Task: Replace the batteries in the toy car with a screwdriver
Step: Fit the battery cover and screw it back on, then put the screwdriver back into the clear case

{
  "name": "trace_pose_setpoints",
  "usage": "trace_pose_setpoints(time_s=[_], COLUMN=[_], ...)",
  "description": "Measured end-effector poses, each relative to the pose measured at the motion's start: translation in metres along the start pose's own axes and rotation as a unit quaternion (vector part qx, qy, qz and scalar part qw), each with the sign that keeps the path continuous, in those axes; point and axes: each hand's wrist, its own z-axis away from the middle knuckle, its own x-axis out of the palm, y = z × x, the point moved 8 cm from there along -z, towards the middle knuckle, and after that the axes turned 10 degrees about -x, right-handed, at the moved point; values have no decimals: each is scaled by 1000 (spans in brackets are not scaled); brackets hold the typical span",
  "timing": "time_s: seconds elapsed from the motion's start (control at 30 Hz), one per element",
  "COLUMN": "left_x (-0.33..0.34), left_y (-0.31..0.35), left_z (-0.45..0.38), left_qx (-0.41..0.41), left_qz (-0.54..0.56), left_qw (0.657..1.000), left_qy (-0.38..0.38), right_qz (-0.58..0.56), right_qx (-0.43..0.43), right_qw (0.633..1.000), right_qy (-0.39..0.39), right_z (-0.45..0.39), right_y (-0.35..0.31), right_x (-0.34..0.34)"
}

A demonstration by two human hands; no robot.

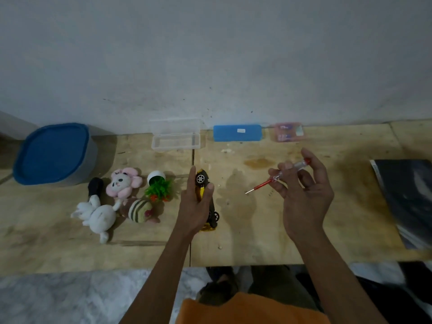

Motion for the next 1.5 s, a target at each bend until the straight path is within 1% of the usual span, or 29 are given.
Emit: trace_pose_setpoints(time_s=[0.07,0.2,0.3,0.37,0.47,0.63,0.77,0.97,1.23,1.37,1.5], left_x=[9,32,48,58,73,89,97,111,113,110,97], left_y=[-11,-29,-24,-27,-32,-37,-34,-32,-31,-29,-24], left_z=[-11,-29,-37,-45,-55,-62,-63,-61,-62,-62,-56], left_qx=[-3,-67,-67,-88,-120,-161,-165,-157,-150,-139,-117], left_qz=[-73,-181,-246,-278,-356,-413,-460,-501,-517,-497,-443], left_qw=[997,980,963,952,920,886,855,829,822,839,873], left_qy=[25,49,86,97,111,134,172,192,184,171,167], right_qz=[-2,26,54,75,97,109,121,140,142,148,158], right_qx=[31,99,146,163,175,190,199,192,205,212,207], right_qw=[999,995,988,984,980,976,972,968,963,959,957], right_qy=[13,21,20,13,1,-15,-40,-87,-105,-116,-129], right_z=[-5,-22,-38,-50,-66,-85,-102,-122,-128,-121,-115], right_y=[17,62,93,105,113,118,124,130,139,142,146], right_x=[-8,-21,-29,-35,-47,-59,-63,-61,-53,-38,-15])
